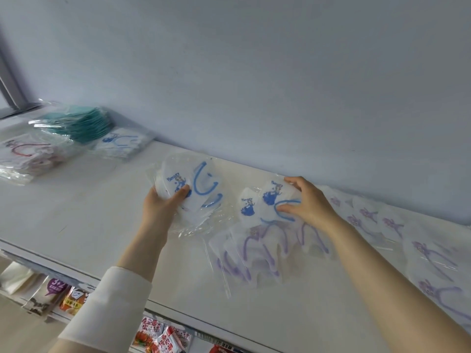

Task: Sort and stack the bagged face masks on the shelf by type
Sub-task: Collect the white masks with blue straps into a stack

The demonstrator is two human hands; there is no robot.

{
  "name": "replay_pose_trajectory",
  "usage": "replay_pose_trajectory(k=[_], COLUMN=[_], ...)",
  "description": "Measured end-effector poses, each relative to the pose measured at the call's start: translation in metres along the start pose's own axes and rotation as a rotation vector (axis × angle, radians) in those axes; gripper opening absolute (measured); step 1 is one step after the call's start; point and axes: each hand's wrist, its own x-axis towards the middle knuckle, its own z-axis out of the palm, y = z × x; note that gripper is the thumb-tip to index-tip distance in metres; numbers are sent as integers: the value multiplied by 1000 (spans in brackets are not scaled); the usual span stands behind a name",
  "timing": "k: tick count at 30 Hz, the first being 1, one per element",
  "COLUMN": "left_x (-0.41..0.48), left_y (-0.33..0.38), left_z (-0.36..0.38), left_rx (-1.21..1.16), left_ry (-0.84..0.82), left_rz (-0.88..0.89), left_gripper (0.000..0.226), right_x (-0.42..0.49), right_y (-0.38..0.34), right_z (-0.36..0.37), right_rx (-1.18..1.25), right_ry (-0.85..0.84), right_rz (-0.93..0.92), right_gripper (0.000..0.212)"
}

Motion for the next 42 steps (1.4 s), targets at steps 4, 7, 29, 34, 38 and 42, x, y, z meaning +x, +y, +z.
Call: replay_pose_trajectory(k=[4,7,29,34,38,42], left_x=[3,3,5,-8,-41,-85], left_y=[0,-3,1,17,22,16], left_z=[3,0,-23,21,74,117], left_rx=[-5,-10,-32,39,114,138], left_ry=[-1,-6,75,-75,-342,-579], left_rz=[-3,-9,25,124,187,252], left_gripper=[24,23,28,31,30,38], right_x=[18,32,51,14,-23,-55], right_y=[-16,-25,-47,-61,-64,-46], right_z=[10,18,5,-71,-100,-100], right_rx=[-160,-208,-127,-42,-84,-97], right_ry=[-237,-368,-210,-110,-89,49], right_rz=[-72,-3,-138,-185,-151,-105], right_gripper=[82,87,34,24,25,29])
